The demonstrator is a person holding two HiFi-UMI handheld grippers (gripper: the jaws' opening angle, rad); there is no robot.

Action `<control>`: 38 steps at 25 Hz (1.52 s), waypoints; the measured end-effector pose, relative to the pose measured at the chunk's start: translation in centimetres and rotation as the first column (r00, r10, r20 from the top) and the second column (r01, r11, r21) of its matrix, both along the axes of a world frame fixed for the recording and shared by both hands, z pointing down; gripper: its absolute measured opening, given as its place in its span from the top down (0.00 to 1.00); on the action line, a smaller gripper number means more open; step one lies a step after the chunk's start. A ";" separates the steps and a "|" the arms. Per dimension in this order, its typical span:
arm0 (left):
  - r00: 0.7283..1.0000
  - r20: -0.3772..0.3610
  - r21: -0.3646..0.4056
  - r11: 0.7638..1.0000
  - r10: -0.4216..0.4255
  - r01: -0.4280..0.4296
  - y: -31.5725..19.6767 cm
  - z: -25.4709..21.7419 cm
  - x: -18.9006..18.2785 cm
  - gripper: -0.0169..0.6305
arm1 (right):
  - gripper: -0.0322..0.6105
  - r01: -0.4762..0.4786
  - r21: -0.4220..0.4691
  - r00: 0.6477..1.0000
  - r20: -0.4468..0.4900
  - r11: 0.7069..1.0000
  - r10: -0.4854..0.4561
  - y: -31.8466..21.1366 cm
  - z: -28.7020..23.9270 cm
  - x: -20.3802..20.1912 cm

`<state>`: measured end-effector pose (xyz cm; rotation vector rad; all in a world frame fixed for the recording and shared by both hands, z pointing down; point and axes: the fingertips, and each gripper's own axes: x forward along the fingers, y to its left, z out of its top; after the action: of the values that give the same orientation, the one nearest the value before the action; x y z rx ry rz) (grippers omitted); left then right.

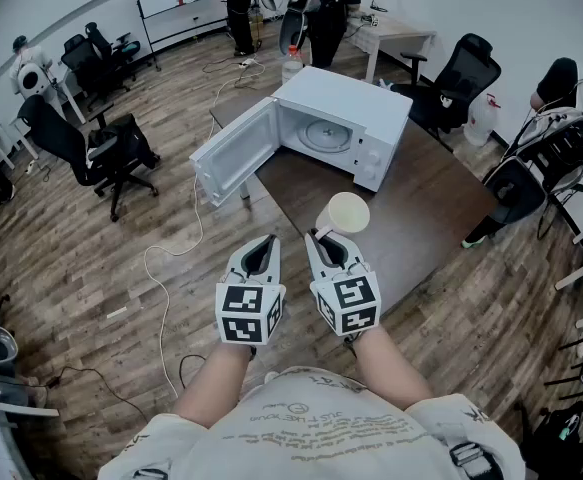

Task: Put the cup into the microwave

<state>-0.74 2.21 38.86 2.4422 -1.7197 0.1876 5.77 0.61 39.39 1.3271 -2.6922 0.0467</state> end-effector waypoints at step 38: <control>0.998 -0.036 -0.009 0.998 0.058 -0.058 -0.2 2.5 -10.9 0.95 | 0.88 -0.066 0.034 0.998 0.009 0.997 0.065 -0.3 1.0 -9.8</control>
<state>-11.63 2.06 41.38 2.4741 -1.6306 0.1580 -4.04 0.28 40.40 1.4278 -2.6673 0.0133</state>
